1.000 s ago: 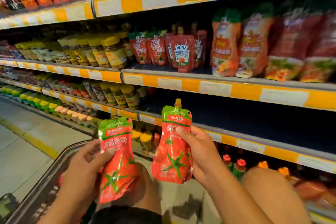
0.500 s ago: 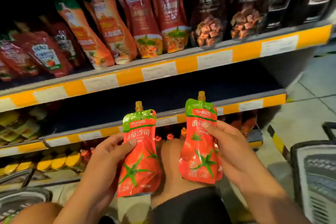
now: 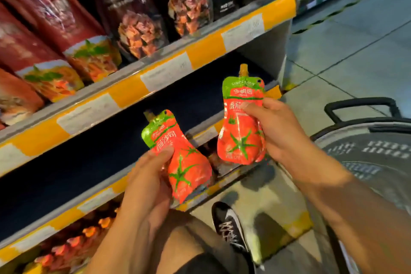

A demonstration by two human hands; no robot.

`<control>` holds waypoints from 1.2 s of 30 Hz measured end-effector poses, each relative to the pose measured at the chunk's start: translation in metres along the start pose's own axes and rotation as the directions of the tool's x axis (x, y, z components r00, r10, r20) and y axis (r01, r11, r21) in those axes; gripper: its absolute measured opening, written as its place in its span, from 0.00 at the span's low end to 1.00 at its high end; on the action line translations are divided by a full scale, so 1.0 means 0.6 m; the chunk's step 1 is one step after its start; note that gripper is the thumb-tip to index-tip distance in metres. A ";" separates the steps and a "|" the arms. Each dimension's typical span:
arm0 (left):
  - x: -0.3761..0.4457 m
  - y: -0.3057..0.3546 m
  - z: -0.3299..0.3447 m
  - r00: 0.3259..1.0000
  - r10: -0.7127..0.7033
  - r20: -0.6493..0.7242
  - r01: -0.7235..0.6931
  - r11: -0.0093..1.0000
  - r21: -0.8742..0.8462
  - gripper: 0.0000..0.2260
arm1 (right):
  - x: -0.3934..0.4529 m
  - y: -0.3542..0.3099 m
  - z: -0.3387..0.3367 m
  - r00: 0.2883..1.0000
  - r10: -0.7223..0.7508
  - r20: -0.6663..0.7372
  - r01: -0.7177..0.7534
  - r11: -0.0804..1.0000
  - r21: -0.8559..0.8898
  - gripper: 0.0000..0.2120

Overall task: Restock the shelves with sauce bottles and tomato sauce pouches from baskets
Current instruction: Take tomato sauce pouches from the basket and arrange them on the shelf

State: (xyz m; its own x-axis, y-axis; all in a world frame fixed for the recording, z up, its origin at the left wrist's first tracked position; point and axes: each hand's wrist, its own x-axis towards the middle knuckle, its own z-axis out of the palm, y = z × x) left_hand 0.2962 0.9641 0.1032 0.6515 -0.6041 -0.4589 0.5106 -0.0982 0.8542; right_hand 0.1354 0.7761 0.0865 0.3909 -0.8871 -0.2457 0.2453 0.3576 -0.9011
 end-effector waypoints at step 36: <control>0.269 -0.024 0.177 0.810 0.572 0.125 -0.586 0.787 0.192 0.15 | 0.376 -0.024 -0.007 0.860 -0.397 0.322 0.472 0.375 -0.798 0.23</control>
State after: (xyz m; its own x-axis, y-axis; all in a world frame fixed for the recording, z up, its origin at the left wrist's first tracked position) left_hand 0.3342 0.7840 0.0427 0.7501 -0.6447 0.1476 -0.0871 0.1249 0.9883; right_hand 0.2162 0.5696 0.0423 0.5245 -0.8103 0.2614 -0.4314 -0.5176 -0.7389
